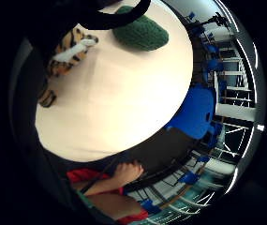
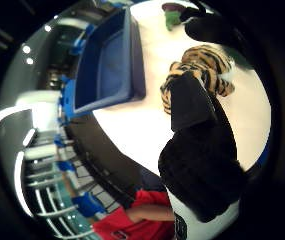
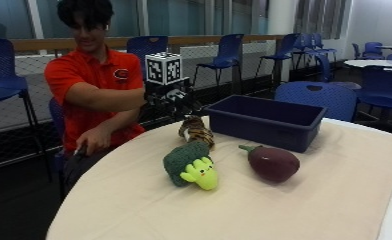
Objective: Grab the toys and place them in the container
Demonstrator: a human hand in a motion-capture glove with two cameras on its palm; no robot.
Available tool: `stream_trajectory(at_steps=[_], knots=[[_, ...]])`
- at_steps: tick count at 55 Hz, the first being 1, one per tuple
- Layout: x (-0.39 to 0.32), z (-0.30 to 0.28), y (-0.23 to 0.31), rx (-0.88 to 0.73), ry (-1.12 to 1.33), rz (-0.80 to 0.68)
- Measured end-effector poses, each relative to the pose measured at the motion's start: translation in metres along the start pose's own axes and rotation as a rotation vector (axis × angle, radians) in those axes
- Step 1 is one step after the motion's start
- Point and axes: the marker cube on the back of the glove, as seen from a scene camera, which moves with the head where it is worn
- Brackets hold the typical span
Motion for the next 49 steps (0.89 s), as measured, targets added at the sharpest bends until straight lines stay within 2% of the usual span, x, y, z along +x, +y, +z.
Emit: stream_trajectory(at_steps=[23,49], knots=[[0.014,-0.006,0.004,0.068,-0.074,-0.013],[0.014,0.011,-0.017,0.045,-0.118,-0.052]])
